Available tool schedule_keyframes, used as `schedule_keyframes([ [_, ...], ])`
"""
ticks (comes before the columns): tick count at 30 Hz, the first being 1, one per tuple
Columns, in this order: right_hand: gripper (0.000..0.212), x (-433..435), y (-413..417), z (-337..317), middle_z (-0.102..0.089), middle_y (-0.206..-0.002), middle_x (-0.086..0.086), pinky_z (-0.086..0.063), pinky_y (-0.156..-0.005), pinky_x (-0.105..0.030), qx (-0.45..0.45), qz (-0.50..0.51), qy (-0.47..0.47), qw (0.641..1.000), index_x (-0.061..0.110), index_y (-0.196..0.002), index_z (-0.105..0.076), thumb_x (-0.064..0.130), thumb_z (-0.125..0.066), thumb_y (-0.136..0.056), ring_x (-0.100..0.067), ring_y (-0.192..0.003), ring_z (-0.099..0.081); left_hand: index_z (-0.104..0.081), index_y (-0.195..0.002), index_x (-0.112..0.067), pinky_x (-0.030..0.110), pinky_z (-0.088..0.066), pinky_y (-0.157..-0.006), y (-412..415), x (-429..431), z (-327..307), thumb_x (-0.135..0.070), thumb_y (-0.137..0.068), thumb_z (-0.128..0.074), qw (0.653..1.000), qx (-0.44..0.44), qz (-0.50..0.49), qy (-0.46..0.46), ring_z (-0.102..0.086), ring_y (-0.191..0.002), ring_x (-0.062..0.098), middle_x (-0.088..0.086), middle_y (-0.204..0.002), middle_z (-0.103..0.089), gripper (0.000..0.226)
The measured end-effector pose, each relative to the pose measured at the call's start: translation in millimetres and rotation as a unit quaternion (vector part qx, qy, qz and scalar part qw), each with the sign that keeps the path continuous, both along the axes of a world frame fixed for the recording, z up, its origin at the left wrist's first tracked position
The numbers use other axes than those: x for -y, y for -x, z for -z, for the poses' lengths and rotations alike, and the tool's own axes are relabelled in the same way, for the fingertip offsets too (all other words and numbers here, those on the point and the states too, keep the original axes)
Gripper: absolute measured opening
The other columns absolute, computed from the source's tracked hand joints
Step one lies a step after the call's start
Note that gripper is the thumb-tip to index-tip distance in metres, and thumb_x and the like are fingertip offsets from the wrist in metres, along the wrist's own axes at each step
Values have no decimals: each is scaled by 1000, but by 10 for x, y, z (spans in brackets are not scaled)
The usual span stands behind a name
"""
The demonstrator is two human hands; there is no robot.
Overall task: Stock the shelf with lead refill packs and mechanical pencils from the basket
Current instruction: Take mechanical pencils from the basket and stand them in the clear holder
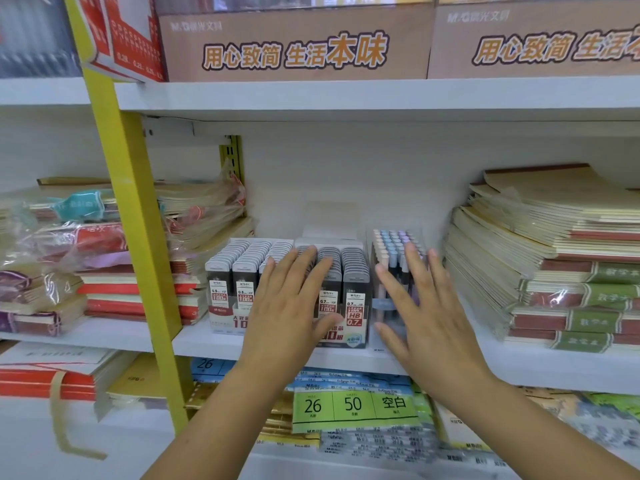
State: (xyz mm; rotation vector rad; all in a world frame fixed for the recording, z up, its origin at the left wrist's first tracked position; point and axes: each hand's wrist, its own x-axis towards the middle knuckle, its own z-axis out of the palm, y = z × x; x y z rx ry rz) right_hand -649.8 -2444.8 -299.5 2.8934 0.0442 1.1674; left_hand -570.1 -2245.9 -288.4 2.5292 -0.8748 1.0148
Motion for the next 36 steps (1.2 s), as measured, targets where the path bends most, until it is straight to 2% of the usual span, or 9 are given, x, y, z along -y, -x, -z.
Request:
schedule_keyframes([
  [8,80,2,-54,-19,1,-163,-7,-10,-117,-45,-19,13,16,1000,30,-153,-19,43,-63,-88,-27,-150,4,-49,-146,-17,54,-24,-120,-51,47,17,-55,-79,-74,1000,15,-14,-7,-45,-141,30,6,-146,-54,80],
  [12,72,-11,-79,-393,9,-161,9,3,-116,-43,-22,30,-4,999,41,-152,-3,71,-25,-90,-17,-148,15,-42,-149,-23,57,-20,-122,-84,-18,-29,-67,-84,-55,999,28,-4,-30,-36,-147,26,2,-153,-47,81],
  [14,77,35,-177,-651,3,-161,14,4,-114,-38,-67,21,-36,997,40,-152,-8,78,-11,-85,-11,-148,12,-39,-151,-26,58,-15,-123,-127,-95,-114,-75,-84,-39,999,18,-8,-38,-30,-150,24,0,-159,-39,83],
  [17,87,112,-278,-800,-21,-160,10,-14,-116,-36,-142,16,-52,988,37,-151,-22,82,-18,-77,-12,-148,-13,-29,-154,-34,50,-5,-125,-241,-157,-190,-76,-85,-34,998,-23,14,-51,-21,-152,15,-8,-163,-29,82],
  [20,89,125,-269,-735,-30,-157,10,-25,-115,-37,-142,3,-75,987,38,-149,-30,83,-24,-73,-12,-145,-24,-37,-150,-35,45,-11,-123,-271,-154,-191,-69,-88,-48,998,-29,41,-45,-34,-145,12,-12,-156,-40,72],
  [24,92,75,-256,-826,-28,-157,11,-22,-116,-39,-156,24,-49,986,40,-148,-29,86,-19,-69,-14,-146,-20,-35,-150,-35,43,-16,-123,-281,-207,-239,-70,-86,-53,997,-30,61,-44,-34,-144,13,-10,-157,-39,75],
  [28,71,-258,-296,-871,-32,-156,7,-9,-116,-31,-83,-20,-12,996,33,-148,-35,70,-24,-88,-15,-147,-20,-33,-152,-33,44,-17,-123,-381,-546,-375,-75,-84,-46,999,-17,32,-22,-27,-149,16,-6,-161,-34,81],
  [33,61,-758,-533,-651,-7,-163,4,-1,-118,-33,-190,-58,30,980,31,-155,-8,55,-24,-100,-18,-150,-4,-35,-153,-30,41,-19,-124,-531,-828,-360,-77,-86,-36,995,-88,-6,-54,-22,-152,14,-6,-163,-30,81],
  [36,59,-763,-594,-559,-14,-162,6,-6,-119,-37,-187,-34,50,980,37,-154,-6,57,-21,-100,-18,-149,-11,-37,-153,-31,37,-21,-121,-563,-814,-269,-72,-91,-41,996,-74,-10,-51,-31,-148,13,-7,-160,-37,74],
])
